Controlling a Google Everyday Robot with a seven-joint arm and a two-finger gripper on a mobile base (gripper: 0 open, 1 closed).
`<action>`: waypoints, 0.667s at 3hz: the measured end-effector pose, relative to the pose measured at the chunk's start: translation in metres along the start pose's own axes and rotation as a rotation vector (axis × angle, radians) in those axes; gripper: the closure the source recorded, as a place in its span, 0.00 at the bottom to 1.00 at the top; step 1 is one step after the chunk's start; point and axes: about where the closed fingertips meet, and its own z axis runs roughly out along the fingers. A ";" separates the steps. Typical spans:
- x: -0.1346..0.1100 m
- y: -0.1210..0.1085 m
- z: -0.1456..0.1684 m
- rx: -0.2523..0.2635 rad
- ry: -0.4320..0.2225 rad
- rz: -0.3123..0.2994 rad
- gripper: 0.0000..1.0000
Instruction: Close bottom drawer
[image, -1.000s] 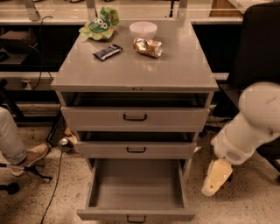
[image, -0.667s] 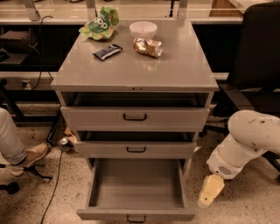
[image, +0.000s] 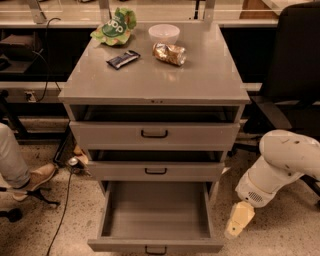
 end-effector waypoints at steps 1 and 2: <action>0.021 -0.026 0.062 -0.055 -0.005 0.079 0.00; 0.036 -0.046 0.122 -0.108 -0.009 0.140 0.00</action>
Offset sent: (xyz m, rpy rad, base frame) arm 0.0104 -0.0217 -0.2170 0.0790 0.1996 -0.1810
